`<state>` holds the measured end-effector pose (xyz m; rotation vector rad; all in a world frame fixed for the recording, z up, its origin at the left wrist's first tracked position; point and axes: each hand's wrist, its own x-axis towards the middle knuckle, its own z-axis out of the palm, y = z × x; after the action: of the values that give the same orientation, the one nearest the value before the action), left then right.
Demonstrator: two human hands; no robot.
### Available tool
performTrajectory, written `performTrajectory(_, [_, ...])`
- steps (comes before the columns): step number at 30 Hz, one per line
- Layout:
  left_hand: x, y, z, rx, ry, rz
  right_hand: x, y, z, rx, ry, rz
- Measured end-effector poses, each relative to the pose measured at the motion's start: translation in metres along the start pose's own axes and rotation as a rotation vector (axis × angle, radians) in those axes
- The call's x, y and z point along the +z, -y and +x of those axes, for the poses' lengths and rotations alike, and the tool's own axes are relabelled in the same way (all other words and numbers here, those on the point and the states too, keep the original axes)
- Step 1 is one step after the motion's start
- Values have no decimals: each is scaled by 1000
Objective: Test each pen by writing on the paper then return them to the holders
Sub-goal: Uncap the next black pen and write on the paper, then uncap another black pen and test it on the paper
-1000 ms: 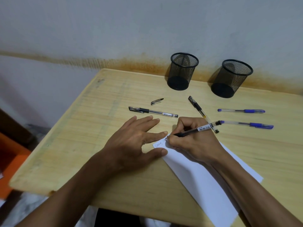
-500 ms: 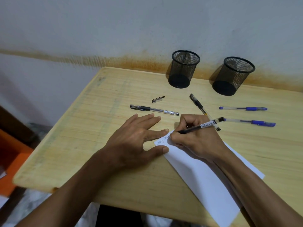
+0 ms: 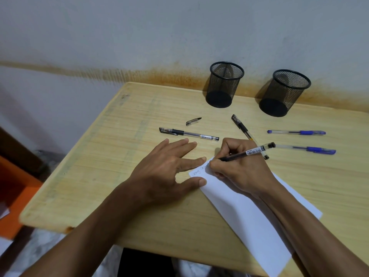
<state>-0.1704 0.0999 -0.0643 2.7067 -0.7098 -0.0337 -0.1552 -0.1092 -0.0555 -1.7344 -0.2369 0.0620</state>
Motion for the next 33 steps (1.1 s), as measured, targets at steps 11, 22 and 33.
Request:
performTrajectory(11, [1, 0, 0, -1, -15, 0, 1, 5, 0, 27, 30, 45])
performTrajectory(22, [5, 1, -2, 5, -125, -62, 0, 7, 0, 110, -20, 248])
performTrajectory(33, [-8, 5, 19, -296, -580, -42, -28, 33, -18, 78, -190, 216])
